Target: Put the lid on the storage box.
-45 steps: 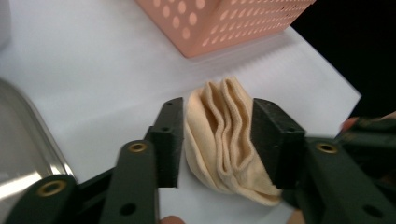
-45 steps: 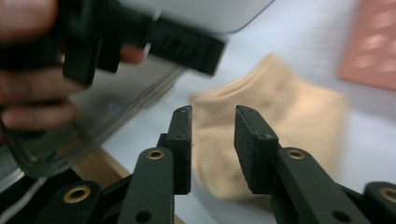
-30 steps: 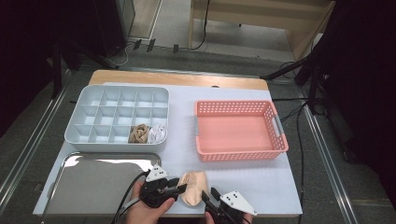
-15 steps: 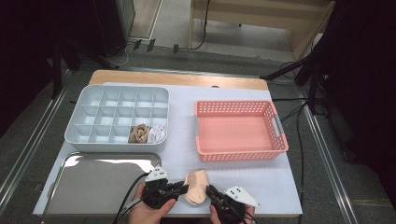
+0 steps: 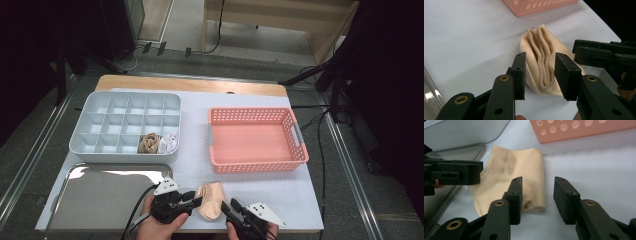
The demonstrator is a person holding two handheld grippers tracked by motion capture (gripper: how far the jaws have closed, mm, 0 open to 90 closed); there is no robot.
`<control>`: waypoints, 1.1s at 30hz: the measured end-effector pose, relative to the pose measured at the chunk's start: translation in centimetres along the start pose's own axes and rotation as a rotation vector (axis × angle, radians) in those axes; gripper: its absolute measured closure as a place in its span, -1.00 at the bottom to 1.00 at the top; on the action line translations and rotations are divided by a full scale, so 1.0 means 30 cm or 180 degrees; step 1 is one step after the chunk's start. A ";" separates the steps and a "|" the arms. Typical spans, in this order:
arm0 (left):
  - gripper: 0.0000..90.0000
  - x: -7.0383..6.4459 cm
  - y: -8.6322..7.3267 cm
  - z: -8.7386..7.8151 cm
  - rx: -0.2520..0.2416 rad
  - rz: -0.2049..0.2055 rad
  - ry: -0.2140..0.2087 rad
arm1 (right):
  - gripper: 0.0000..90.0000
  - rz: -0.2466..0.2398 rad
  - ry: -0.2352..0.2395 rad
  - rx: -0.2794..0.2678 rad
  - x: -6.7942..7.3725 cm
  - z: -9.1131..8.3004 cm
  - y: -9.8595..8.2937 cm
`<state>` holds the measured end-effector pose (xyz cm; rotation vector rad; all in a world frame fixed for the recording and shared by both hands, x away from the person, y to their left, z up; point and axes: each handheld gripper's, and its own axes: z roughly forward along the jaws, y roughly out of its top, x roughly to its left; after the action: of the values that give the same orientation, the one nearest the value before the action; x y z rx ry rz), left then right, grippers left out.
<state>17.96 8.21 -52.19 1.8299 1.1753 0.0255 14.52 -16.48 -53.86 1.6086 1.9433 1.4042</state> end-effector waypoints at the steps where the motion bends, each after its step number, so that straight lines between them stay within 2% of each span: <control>1: 0.40 0.002 -0.001 0.003 0.0020 0.0000 0.0000 | 0.32 0.0038 -0.0013 0.0022 0.001 0.005 -0.004; 3: 0.41 0.002 -0.001 0.001 0.0010 -0.0002 0.0010 | 0.35 0.0112 -0.0016 0.0034 0.001 0.012 -0.012; 6: 0.39 -0.010 0.010 -0.020 -0.0118 -0.0029 0.0014 | 0.53 0.0110 0.0045 0.0066 0.003 0.017 -0.012; 10: 0.44 -0.045 0.027 -0.045 -0.0194 0.0060 -0.0001 | 0.75 0.0129 0.0074 0.0074 0.003 0.018 -0.008; 12: 0.50 -0.072 0.032 -0.052 -0.0201 0.0154 -0.0050 | 0.81 0.0125 0.0095 0.0078 0.001 0.016 -0.003; 15: 0.68 -0.102 0.033 -0.025 -0.0092 0.0269 -0.0097 | 0.83 0.0116 0.0104 0.0066 0.001 0.013 0.001; 19: 0.83 -0.095 0.018 0.035 0.0141 0.0231 -0.0049 | 0.84 0.0097 0.0128 0.0022 0.011 0.004 0.006; 28: 0.98 -0.060 0.008 0.068 0.0263 0.0122 0.0026 | 0.85 0.0009 0.0225 -0.0062 0.039 -0.017 0.016; 33: 1.00 -0.055 0.005 0.078 0.0278 0.0104 -0.0002 | 0.86 -0.0161 0.0291 -0.0107 0.081 -0.029 0.021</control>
<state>18.23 5.41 -52.71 1.9254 1.1621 -0.0080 13.45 -14.88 -52.04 1.4946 1.9848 1.5070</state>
